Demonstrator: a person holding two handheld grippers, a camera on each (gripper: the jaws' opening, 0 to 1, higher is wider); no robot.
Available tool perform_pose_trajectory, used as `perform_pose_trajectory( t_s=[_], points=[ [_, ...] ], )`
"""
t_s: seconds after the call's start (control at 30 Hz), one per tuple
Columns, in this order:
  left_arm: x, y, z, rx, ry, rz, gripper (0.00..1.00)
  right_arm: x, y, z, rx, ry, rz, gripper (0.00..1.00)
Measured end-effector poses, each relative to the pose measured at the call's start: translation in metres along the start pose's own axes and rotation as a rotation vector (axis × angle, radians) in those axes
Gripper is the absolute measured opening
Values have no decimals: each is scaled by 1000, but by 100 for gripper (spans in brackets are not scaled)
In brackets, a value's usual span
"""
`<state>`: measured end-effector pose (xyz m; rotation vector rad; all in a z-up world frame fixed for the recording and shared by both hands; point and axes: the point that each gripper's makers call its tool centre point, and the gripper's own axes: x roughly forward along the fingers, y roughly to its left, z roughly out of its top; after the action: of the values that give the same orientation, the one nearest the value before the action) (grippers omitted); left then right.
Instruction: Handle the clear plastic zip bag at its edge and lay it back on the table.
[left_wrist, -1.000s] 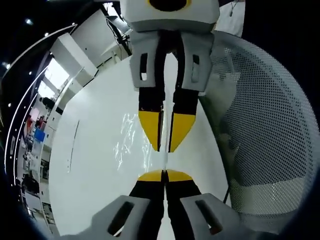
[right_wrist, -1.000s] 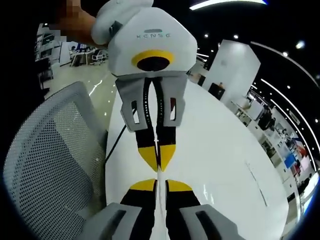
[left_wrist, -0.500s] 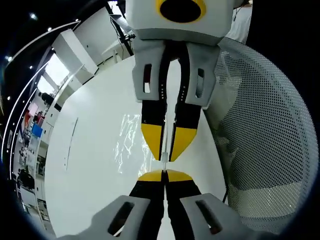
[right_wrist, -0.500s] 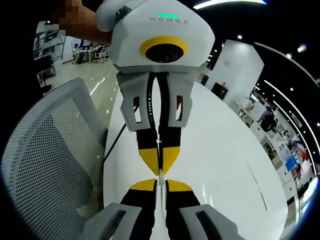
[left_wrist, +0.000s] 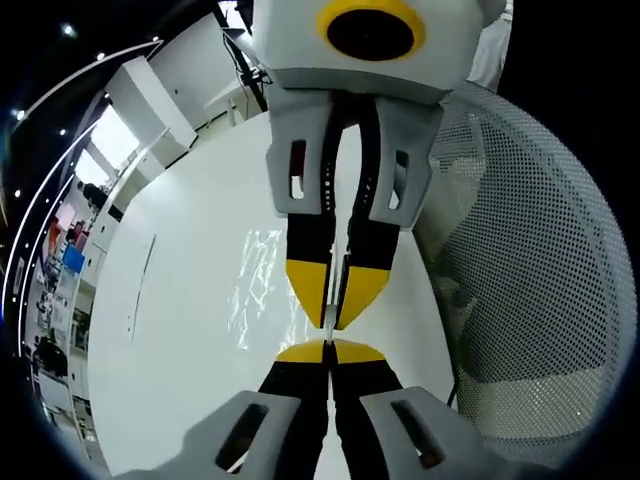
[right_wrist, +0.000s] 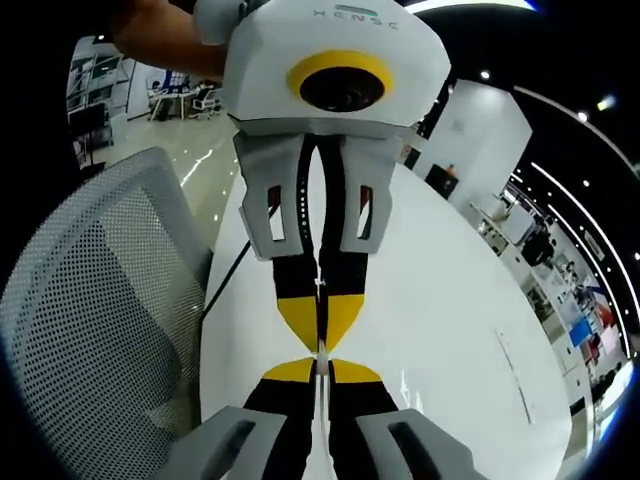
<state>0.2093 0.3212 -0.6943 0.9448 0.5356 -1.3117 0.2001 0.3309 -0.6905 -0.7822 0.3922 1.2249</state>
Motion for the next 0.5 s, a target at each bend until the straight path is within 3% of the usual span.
perform_pose_trajectory(
  t_s=[0.5],
  points=[
    [2,2,0,0,4,-6,0,2,-2,-2,11,4,-9,0]
  ],
)
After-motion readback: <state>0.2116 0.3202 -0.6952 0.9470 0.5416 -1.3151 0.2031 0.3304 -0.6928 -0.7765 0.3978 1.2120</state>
